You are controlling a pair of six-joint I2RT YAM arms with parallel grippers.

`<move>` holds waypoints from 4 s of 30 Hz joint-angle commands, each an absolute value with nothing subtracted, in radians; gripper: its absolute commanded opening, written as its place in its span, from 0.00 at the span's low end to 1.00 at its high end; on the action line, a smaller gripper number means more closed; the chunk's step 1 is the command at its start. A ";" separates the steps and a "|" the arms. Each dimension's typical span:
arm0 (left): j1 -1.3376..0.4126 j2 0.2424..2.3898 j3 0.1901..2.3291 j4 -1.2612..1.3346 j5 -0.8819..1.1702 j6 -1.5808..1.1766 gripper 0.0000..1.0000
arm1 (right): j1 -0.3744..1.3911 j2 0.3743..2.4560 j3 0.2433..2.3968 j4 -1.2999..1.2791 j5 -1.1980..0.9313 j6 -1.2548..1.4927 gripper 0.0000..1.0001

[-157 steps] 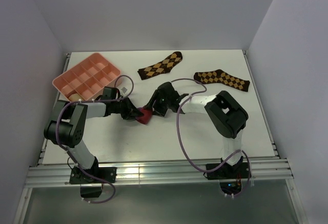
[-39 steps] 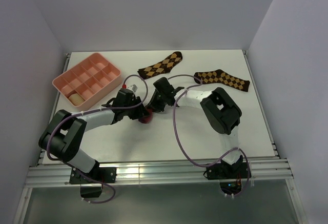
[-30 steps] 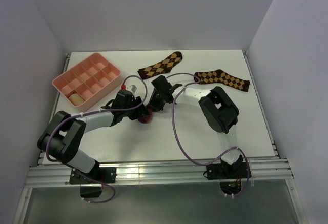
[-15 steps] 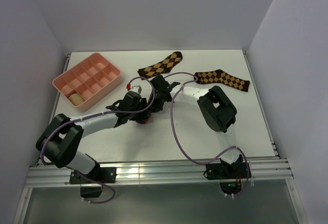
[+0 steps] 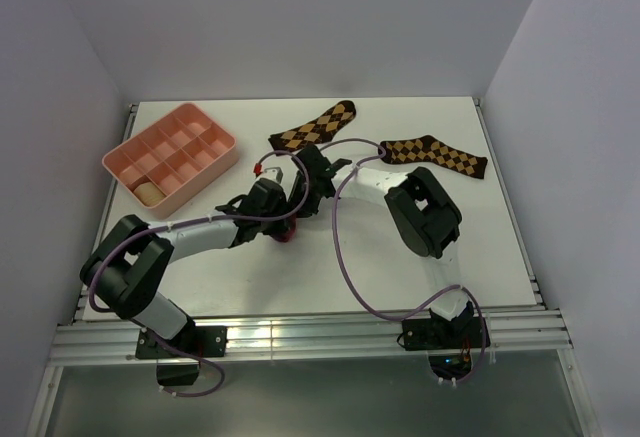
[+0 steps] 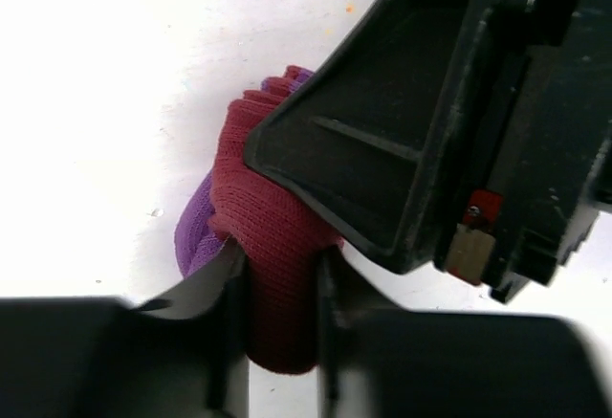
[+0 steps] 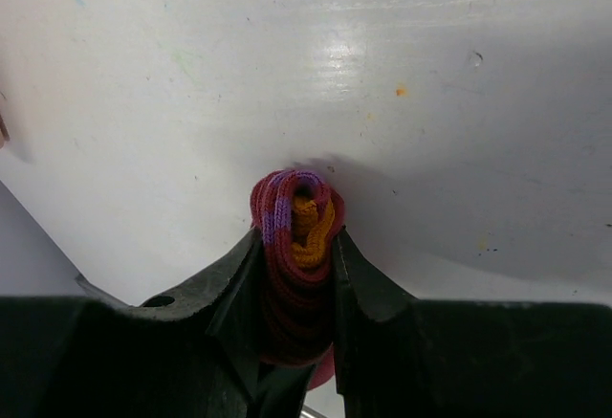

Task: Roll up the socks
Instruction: Roll the sock at the center of the board, then pick up the sock at the center of the board.

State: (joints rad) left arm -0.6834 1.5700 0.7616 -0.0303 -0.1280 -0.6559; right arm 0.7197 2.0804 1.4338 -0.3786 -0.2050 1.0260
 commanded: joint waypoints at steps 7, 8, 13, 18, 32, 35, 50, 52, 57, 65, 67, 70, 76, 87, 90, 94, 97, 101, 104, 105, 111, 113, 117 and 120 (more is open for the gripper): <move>-0.635 1.655 0.699 -0.080 -0.060 -0.692 0.01 | 0.726 2.043 1.388 -0.394 -0.279 0.960 0.04; -0.631 1.655 0.703 -0.089 -0.052 -0.692 0.01 | 0.718 2.040 1.391 -0.399 -0.269 0.959 0.01; -0.618 1.635 0.716 -0.095 -0.023 -0.707 0.17 | 0.715 2.048 1.397 -0.406 -0.281 0.965 0.00; -0.618 1.566 0.729 -0.141 -0.080 -0.709 0.41 | 0.715 2.075 1.413 -0.469 -0.256 0.973 0.00; -0.888 1.293 0.773 -0.201 -0.538 -0.514 0.55 | 0.710 2.131 1.480 -0.595 -0.264 0.974 0.00; -0.963 1.305 0.781 -0.195 -0.590 -0.483 0.55 | 0.704 2.128 1.477 -0.592 -0.271 0.976 0.00; -1.112 1.588 0.871 -0.196 -0.854 -0.433 0.57 | 0.698 2.125 1.453 -0.568 -0.287 0.985 0.00; -1.124 1.611 0.887 -0.233 -0.891 -0.462 0.58 | 0.698 2.123 1.447 -0.563 -0.290 0.985 0.00; -1.154 1.591 0.910 -0.244 -0.948 -0.466 0.58 | 0.698 2.121 1.442 -0.555 -0.296 0.986 0.00; -1.164 1.526 0.907 -0.236 -0.904 -0.448 0.60 | 0.698 2.126 1.440 -0.548 -0.305 0.992 0.00; -1.163 1.552 0.904 -0.241 -0.891 -0.471 0.63 | 0.698 2.126 1.442 -0.548 -0.308 0.992 0.00; -1.152 1.594 0.900 -0.255 -0.862 -0.515 0.67 | 0.698 2.123 1.436 -0.545 -0.308 0.992 0.00; -1.097 1.646 0.891 -0.252 -0.819 -0.554 0.70 | 0.698 2.118 1.419 -0.532 -0.313 0.992 0.00; -1.055 1.743 0.859 -0.301 -0.677 -0.661 0.61 | 0.698 2.115 1.405 -0.526 -0.316 0.993 0.00; -1.035 1.746 0.844 -0.324 -0.641 -0.698 0.55 | 0.698 2.115 1.405 -0.525 -0.314 0.992 0.00; -0.994 1.744 0.813 -0.316 -0.580 -0.721 0.35 | 0.692 2.111 1.405 -0.522 -0.318 0.988 0.00; -0.977 1.747 0.813 -0.313 -0.562 -0.723 0.19 | 0.684 2.099 1.416 -0.525 -0.304 0.971 0.00; -0.951 1.729 0.808 -0.308 -0.548 -0.726 0.01 | 0.672 2.068 1.420 -0.502 -0.307 0.943 0.00; -0.927 1.688 0.810 -0.310 -0.543 -0.729 0.01 | 0.655 2.028 1.410 -0.483 -0.313 0.920 0.15; -0.916 1.678 0.810 -0.311 -0.543 -0.730 0.01 | 0.647 2.002 1.407 -0.482 -0.311 0.911 0.23; -0.853 1.620 0.825 -0.330 -0.541 -0.745 0.01 | 0.548 1.852 1.385 -0.505 -0.275 0.879 0.62; -0.838 1.603 0.836 -0.347 -0.546 -0.744 0.01 | 0.494 1.810 1.361 -0.531 -0.249 0.865 0.64; -0.775 1.579 0.899 -0.396 -0.545 -0.724 0.01 | 0.385 1.680 1.283 -0.563 -0.219 0.833 0.65; -0.715 1.543 0.952 -0.437 -0.543 -0.703 0.01 | 0.295 1.585 1.194 -0.545 -0.242 0.798 0.66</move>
